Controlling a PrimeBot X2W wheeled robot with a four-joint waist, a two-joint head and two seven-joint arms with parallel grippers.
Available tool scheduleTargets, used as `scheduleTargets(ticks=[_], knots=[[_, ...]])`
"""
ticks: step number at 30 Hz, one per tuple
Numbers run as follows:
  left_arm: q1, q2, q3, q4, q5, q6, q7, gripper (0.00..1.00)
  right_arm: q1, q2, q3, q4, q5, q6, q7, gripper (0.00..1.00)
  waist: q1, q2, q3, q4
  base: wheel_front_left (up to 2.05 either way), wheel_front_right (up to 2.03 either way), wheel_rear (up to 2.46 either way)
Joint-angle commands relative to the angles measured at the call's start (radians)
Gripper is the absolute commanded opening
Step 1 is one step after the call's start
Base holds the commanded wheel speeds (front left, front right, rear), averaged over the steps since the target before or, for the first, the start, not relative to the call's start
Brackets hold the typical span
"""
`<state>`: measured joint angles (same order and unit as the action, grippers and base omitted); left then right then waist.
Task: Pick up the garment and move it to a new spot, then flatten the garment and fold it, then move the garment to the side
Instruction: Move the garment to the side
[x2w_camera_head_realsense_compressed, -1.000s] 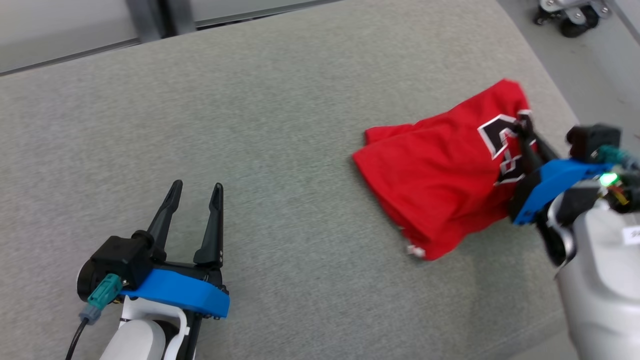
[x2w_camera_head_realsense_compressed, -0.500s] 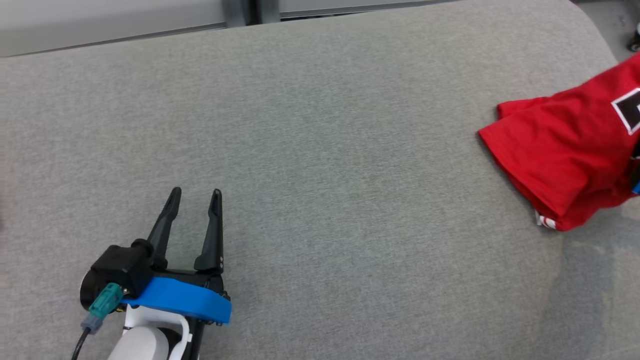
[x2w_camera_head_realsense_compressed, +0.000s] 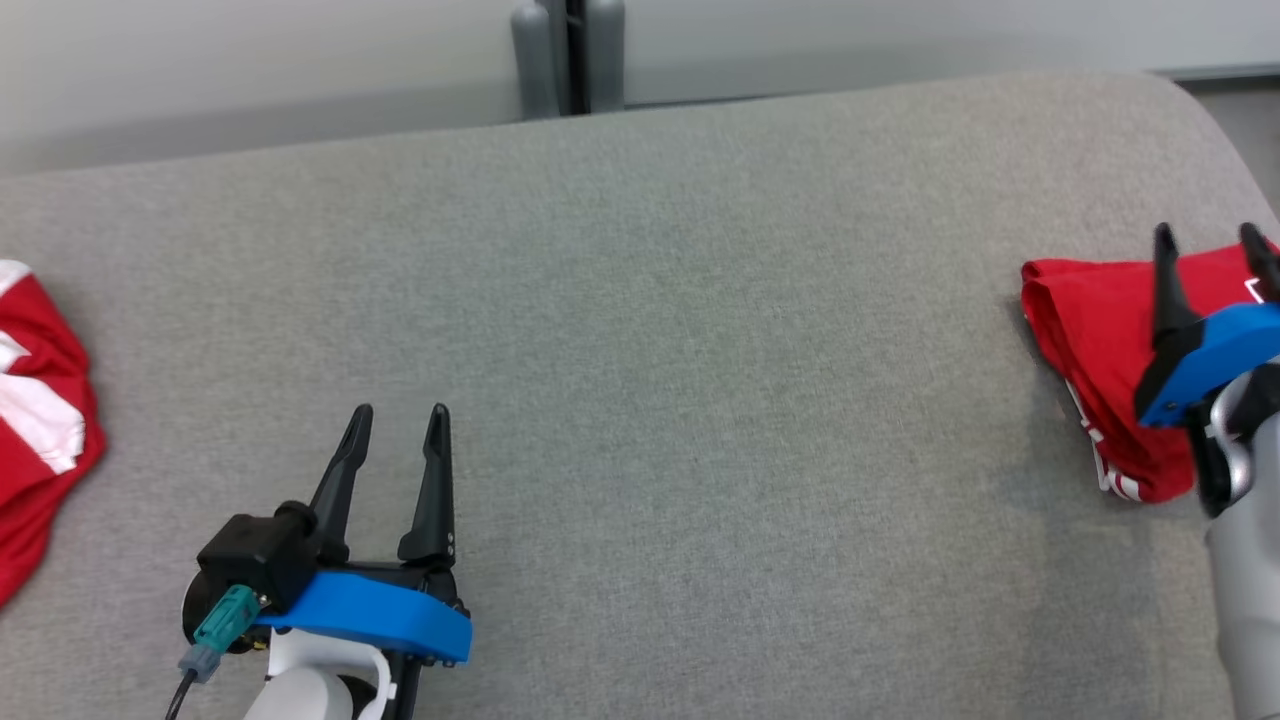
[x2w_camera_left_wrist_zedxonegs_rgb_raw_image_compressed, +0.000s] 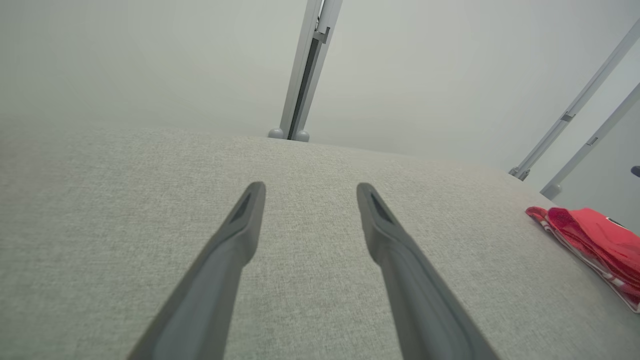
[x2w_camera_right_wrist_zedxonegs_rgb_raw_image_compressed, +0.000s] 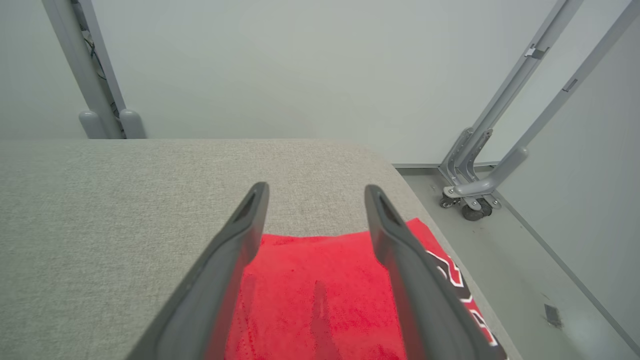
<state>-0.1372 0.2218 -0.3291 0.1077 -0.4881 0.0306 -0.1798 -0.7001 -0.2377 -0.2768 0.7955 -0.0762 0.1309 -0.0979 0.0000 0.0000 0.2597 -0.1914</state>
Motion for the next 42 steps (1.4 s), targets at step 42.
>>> scheduleTargets(ticks=[42], knots=[[0.128, -0.08, 0.092, 0.239, 0.04, -0.041, -0.087, 1.0, 0.641, 0.187, 0.298, -0.396, 0.204, 0.0, -0.163, 1.0, 0.0, 0.0, -0.226, 0.192, 0.0, 0.0, 0.0]])
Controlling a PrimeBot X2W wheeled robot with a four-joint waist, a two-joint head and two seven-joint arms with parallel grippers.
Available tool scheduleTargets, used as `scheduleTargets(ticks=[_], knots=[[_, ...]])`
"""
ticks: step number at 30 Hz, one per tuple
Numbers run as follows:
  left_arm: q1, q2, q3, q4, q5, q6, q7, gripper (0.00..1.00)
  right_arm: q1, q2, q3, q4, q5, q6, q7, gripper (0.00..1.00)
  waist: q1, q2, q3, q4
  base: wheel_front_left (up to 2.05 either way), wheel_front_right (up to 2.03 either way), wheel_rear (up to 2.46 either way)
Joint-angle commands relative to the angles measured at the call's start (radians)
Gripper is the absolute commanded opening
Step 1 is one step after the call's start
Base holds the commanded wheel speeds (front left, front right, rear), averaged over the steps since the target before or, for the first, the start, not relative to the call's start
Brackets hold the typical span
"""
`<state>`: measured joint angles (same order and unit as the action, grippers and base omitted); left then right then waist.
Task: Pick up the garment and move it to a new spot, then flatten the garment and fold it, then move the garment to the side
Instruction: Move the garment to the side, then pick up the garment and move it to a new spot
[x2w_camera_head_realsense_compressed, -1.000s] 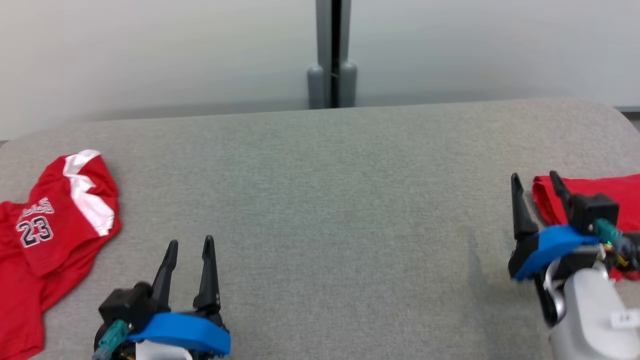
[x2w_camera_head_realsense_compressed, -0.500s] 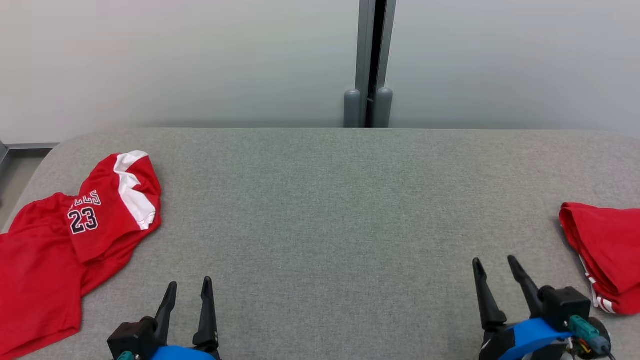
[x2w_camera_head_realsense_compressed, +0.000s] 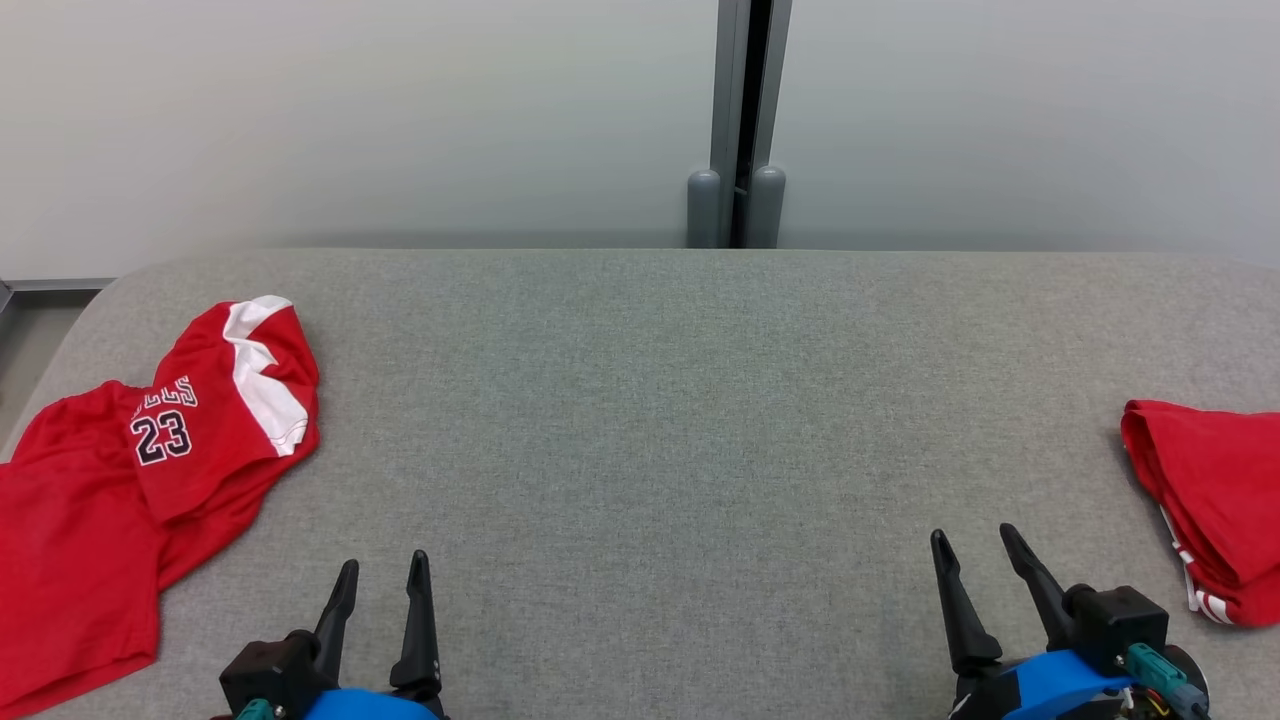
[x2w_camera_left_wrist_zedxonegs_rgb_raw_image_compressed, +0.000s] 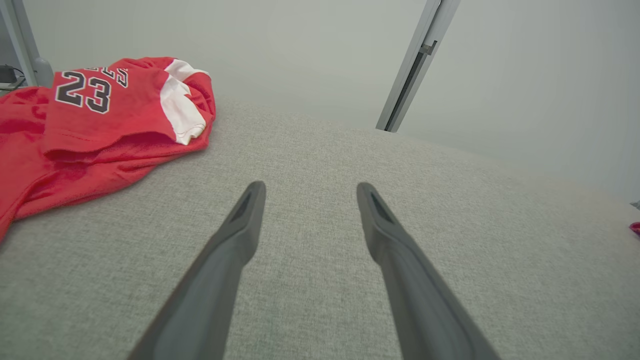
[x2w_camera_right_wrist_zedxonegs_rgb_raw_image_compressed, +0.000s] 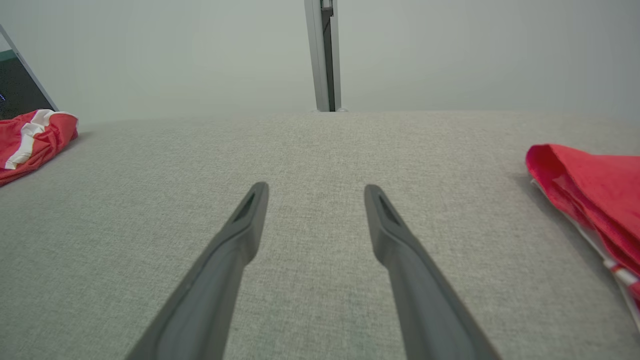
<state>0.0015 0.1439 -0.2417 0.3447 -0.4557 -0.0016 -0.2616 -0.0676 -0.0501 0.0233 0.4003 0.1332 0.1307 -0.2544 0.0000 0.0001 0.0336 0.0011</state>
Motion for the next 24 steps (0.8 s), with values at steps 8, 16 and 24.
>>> scheduleTargets(ticks=[8, 16, 24], knots=[[-0.014, -0.011, 0.008, 0.011, 0.018, -0.017, -0.005, 1.0, 0.013, -0.001, -0.014, -0.002, -0.011, 0.0, -0.007, 1.0, 0.0, -0.0001, 0.0, 0.009, 0.0, 0.0, 0.0], [-0.031, -0.026, 0.007, 0.023, 0.025, -0.03, -0.005, 1.0, 0.02, -0.001, -0.044, -0.023, -0.037, 0.0, -0.008, 1.0, 0.0, -0.0001, -0.003, 0.11, 0.0, 0.0, 0.0], [-0.028, -0.027, 0.025, 0.024, 0.028, -0.029, -0.004, 1.0, 0.027, -0.001, -0.033, -0.04, -0.038, 0.0, 0.006, 1.0, 0.0, -0.0001, -0.017, 0.315, 0.0, 0.0, 0.0]])
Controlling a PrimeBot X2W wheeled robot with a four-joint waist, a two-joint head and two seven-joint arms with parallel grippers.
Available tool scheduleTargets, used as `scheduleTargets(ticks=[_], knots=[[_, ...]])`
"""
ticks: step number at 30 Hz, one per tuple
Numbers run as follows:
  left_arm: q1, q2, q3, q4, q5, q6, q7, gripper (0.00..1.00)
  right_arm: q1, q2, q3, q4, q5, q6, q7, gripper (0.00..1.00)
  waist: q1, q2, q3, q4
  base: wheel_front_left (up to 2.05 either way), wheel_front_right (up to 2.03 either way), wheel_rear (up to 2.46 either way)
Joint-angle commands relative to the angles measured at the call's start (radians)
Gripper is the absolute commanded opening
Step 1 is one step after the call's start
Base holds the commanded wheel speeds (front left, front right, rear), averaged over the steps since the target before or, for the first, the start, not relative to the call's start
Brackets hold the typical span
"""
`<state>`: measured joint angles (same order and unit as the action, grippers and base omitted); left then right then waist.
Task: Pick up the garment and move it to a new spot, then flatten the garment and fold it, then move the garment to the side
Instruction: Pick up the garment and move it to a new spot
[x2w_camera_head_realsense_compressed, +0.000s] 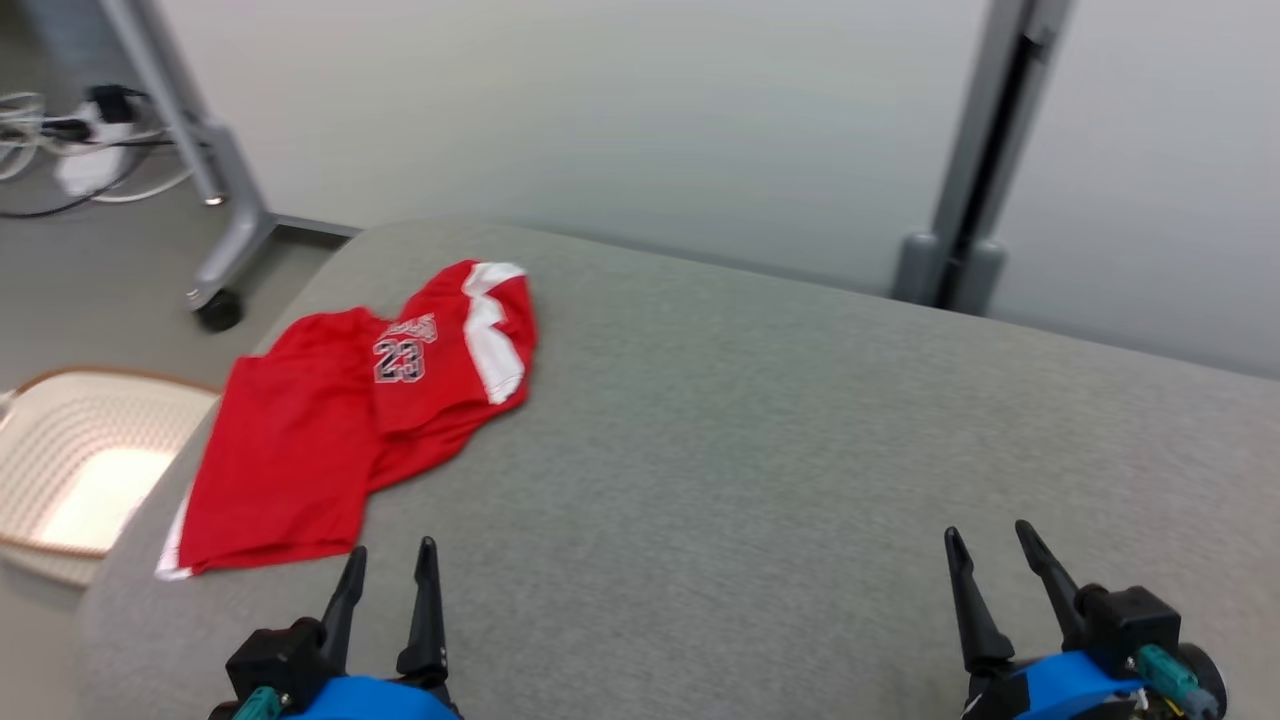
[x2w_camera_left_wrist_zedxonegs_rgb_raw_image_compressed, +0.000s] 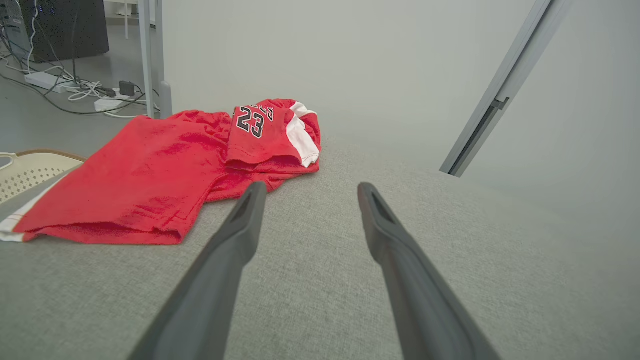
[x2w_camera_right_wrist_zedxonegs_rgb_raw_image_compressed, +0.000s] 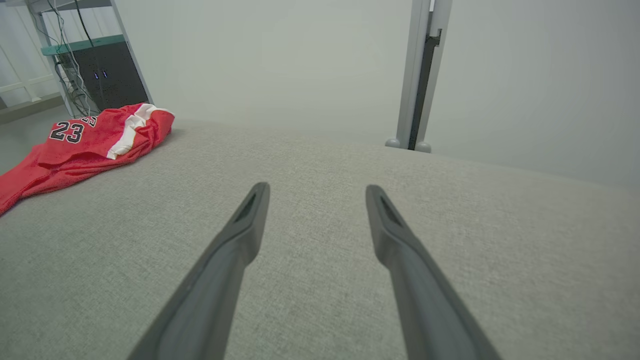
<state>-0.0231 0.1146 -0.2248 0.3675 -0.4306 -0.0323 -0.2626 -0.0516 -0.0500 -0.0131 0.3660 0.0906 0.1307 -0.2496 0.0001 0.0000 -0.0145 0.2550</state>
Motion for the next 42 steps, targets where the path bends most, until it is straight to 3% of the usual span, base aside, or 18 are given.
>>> scheduleTargets(ticks=[1, 9, 18, 24, 32, 36, 42], knots=[[0.001, 0.005, 0.014, -0.001, 0.002, 0.003, -0.003, 1.0, 0.008, -0.001, 0.013, -0.007, 0.006, 0.0, 0.004, 1.0, -0.0001, 0.0, 0.029, 0.083, 0.0, 0.0, 0.0], [0.035, 0.016, 0.045, -0.019, 0.002, 0.007, -0.003, 1.0, 0.006, -0.002, 0.071, -0.012, 0.028, 0.0, 0.015, 1.0, -0.0001, 0.0, 0.015, 0.208, 0.0, 0.0, 0.0], [0.035, 0.022, 0.06, -0.04, 0.008, 0.005, -0.003, 1.0, 0.018, -0.002, 0.114, -0.02, 0.026, 0.0, 0.026, 1.0, -0.0001, 0.0, 0.01, 0.225, 0.0, 0.0, 0.0], [-0.025, 0.051, 0.107, -0.135, 0.002, -0.014, -0.003, 1.0, 0.004, -0.002, 0.112, -0.05, -0.003, 0.0, 0.04, 1.0, -0.0001, 0.0, 0.042, 0.196, 0.0, 0.0, 0.0], [-0.25, 0.163, 0.2, -0.299, -0.028, -0.014, 0.063, 1.0, -0.037, -0.002, 0.094, -0.137, -0.071, 0.0, 0.092, 1.0, -0.0001, 0.0, 0.154, 0.121, 0.0, 0.0, 0.0], [-0.41, 0.243, 0.214, -0.241, -0.033, -0.034, 0.149, 1.0, -0.063, -0.002, 0.098, -0.186, -0.11, 0.0, 0.122, 1.0, -0.0001, 0.0, 0.221, 0.065, 0.0, 0.0, 0.0], [-0.594, 0.305, 0.161, -0.033, -0.047, -0.069, 0.277, 1.0, -0.094, -0.002, 0.117, -0.255, -0.151, 0.0, 0.167, 1.0, -0.0001, 0.0, 0.318, -0.027, 0.0, 0.0, 0.0]])
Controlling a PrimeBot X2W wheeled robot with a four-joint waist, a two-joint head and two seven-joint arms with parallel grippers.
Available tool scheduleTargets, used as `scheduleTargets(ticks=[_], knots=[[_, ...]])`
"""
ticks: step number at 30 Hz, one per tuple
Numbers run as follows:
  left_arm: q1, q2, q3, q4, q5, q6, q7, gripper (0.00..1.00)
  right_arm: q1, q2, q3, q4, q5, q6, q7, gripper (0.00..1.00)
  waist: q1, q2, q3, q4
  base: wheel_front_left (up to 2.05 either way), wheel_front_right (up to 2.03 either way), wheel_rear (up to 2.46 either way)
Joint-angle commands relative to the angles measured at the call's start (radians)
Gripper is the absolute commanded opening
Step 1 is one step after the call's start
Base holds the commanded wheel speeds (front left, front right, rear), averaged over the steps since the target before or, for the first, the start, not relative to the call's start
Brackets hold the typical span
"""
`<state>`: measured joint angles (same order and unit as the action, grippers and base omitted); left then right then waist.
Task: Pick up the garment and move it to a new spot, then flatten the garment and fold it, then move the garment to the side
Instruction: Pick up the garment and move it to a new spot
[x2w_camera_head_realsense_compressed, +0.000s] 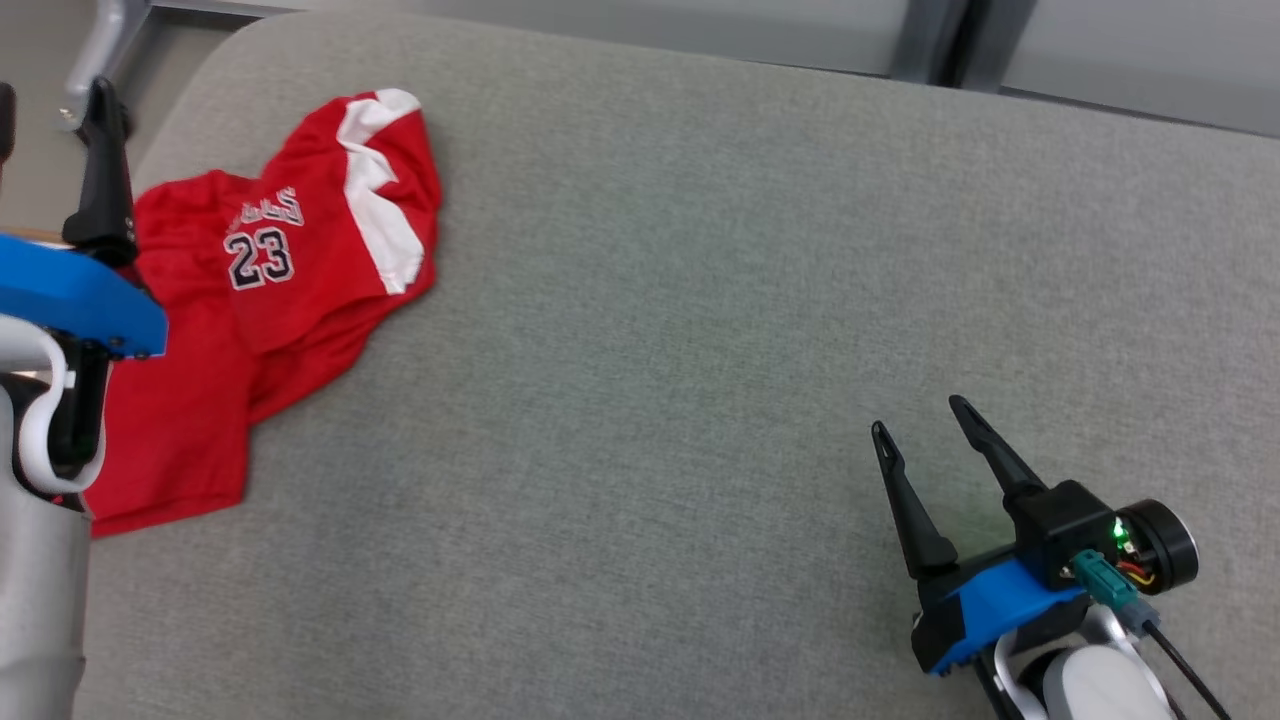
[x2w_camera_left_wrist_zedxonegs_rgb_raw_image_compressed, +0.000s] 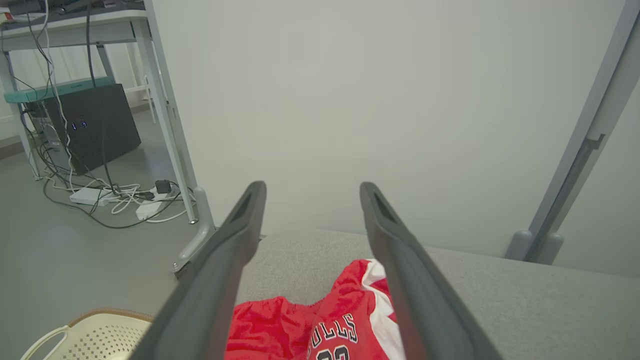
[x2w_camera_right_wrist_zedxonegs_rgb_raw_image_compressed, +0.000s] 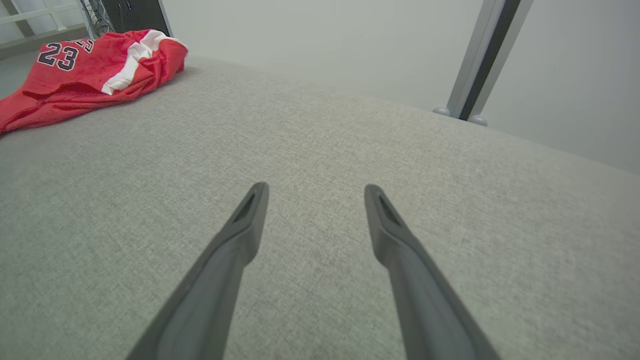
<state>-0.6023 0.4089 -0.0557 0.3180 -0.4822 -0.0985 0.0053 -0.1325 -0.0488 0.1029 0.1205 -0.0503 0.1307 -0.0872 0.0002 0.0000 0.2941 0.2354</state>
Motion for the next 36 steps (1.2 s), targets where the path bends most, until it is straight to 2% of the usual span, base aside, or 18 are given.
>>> scheduleTargets(ticks=[1, 9, 14, 15, 16, 17, 18, 23, 28, 32, 36], knots=[[-0.037, 0.018, -0.025, 0.059, 0.007, -0.008, 0.036, 1.0, -0.015, -0.003, 0.005, -0.021, -0.014, 0.0, 0.01, 1.0, -0.0002, 0.0, 0.025, -0.022, 0.0, 0.0, 0.0], [-0.163, 0.031, -0.101, 0.358, -0.047, -0.029, 0.172, 1.0, -0.025, -0.003, 0.008, -0.114, -0.043, 0.0, 0.045, 1.0, -0.0002, 0.0, 0.145, -0.103, 0.0, 0.0, 0.0], [-0.198, 0.03, -0.156, 0.459, -0.087, -0.033, 0.228, 1.0, -0.029, -0.003, -0.004, -0.143, -0.042, 0.0, 0.045, 1.0, -0.0002, 0.0, 0.189, -0.124, 0.0, 0.0, 0.0], [-0.202, 0.031, -0.166, 0.471, -0.092, -0.032, 0.222, 0.84, -0.031, -0.003, -0.005, -0.143, -0.038, 0.0, 0.043, 1.0, -0.0002, 0.0, 0.192, -0.126, 0.0, 0.0, 0.0], [-0.206, 0.034, -0.173, 0.481, -0.098, -0.032, 0.217, 0.38, -0.033, -0.003, -0.006, -0.141, -0.037, 0.0, 0.04, 1.0, -0.0002, 0.0, 0.193, -0.128, 0.0, 0.0, 0.0], [-0.209, 0.039, -0.179, 0.491, -0.102, -0.032, 0.208, 0.38, -0.033, -0.003, -0.007, -0.137, -0.031, 0.0, 0.037, 1.0, -0.0002, 0.0, 0.193, -0.13, 0.0, 0.0, 0.0], [-0.213, 0.044, -0.188, 0.5, -0.109, -0.032, 0.203, 0.0, -0.035, -0.003, -0.007, -0.133, -0.025, 0.0, 0.031, 1.0, -0.0002, 0.0, 0.191, -0.132, 0.0, 0.0, 0.0], [-0.229, 0.091, -0.253, 0.5, -0.13, -0.032, 0.175, 0.0, -0.055, -0.003, 0.011, -0.091, 0.008, 0.0, 0.005, 1.0, -0.0002, 0.0, 0.142, -0.156, 0.0, 0.0, 0.0], [-0.223, 0.155, -0.34, 0.44, -0.149, -0.032, 0.147, 0.0, -0.047, -0.004, 0.023, -0.022, 0.059, 0.0, -0.03, 1.0, -0.0002, 0.0, 0.035, -0.208, 0.0, 0.0, 0.0], [-0.24, 0.2, -0.445, 0.328, -0.169, -0.032, 0.16, 0.0, -0.027, -0.003, -0.001, 0.029, 0.084, 0.0, -0.059, 1.0, -0.0002, 0.0, -0.05, -0.256, 0.0, 0.0, 0.0], [-0.26, 0.217, -0.555, 0.191, -0.189, -0.032, 0.173, 0.0, 0.001, -0.002, -0.036, 0.08, 0.117, 0.0, -0.088, 1.0, -0.0002, 0.0, -0.13, -0.302, 0.0, 0.0, 0.0]])
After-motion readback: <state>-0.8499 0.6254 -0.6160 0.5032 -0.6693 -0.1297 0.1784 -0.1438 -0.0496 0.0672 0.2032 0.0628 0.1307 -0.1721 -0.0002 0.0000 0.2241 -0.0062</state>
